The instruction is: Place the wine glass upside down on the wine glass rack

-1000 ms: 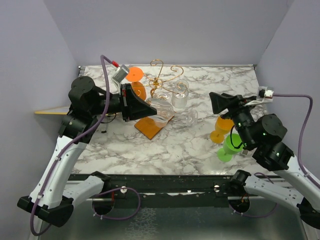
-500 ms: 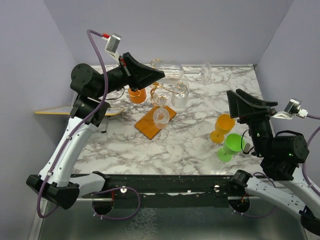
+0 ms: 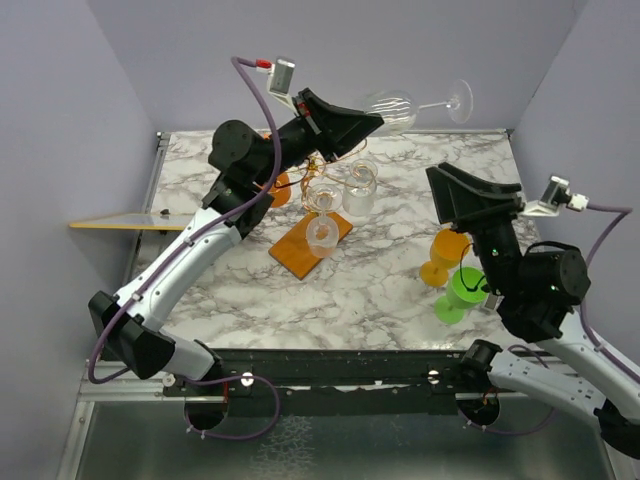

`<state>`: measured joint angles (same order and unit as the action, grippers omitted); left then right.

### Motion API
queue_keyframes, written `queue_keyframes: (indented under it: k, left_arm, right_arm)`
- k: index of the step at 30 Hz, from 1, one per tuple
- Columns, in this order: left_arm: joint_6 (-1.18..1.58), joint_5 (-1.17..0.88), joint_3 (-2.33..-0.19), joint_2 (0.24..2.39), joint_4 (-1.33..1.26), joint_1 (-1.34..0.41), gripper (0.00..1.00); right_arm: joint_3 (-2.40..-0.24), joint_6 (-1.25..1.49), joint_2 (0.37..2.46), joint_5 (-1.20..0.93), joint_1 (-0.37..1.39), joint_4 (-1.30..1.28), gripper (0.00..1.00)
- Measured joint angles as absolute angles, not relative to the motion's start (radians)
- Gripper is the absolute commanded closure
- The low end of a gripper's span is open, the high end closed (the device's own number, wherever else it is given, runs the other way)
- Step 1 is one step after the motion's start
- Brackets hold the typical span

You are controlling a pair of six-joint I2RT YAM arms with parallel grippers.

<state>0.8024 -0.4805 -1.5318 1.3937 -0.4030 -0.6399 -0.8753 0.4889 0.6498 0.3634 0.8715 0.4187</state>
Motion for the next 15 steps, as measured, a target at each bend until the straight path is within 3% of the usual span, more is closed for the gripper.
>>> queue_keyframes:
  k: [7,15]
  left_arm:
    - [0.739,-0.406,-1.486,1.435,-0.499,-0.714,1.0]
    - [0.702,-0.368,-1.365,1.358,-0.592,-0.728,1.0]
  right_arm:
    - [-0.915,0.604,0.808,0.398,0.871,0.532,0.28]
    - [-0.914,0.775,0.857,0.591,0.871,0.62,0.28]
